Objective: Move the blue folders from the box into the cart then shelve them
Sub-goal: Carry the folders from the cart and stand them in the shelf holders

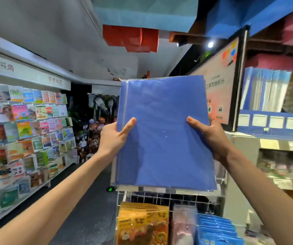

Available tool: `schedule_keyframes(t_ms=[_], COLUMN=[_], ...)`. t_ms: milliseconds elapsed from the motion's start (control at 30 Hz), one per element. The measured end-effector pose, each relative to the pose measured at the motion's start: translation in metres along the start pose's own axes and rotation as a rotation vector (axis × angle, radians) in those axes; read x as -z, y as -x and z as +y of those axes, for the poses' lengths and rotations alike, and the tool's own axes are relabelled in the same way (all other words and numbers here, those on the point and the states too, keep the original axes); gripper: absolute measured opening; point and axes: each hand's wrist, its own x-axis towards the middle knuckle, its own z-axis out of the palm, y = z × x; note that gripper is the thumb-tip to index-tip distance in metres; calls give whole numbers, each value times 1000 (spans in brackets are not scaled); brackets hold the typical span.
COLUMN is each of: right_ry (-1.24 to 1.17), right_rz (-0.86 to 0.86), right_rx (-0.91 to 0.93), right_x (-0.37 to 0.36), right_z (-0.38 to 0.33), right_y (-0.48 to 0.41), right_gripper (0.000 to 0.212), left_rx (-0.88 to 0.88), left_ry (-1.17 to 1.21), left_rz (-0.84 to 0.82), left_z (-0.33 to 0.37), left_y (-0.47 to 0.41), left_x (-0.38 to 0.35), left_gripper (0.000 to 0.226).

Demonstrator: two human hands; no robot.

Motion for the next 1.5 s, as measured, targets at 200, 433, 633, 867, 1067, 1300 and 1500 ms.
schedule_keyframes(t_ms=[200,433,633,867,1067,1300,1500], right_ry=[38,44,83,208,506,676,704], right_rz=[72,188,356,590,808,995,1066], right_rx=[12,89,174,347,596,663,639], right_x=[129,256,340,411,440,465,496], right_z=[-41,-87,-114,-147,-167,-172,-173], right_y=[-10,-7,-9,-28,-63,-117,-160], right_gripper=[35,26,30,29,32,34,29], left_rx=[-84,-288,-434,-507,-595,-812,-1031], left_ry=[-37,-22,-78,-101,-255,-517,-620], left_rz=[-63,29,-24,-178,-247,-323,-322], left_z=[42,103,141,173,171,167,163], left_y=[-2,10,24,11,-21,-70,-90], left_x=[-123,-253,-347,-448,-516,-572,-631], left_gripper=[71,17,22,20,27,35,38])
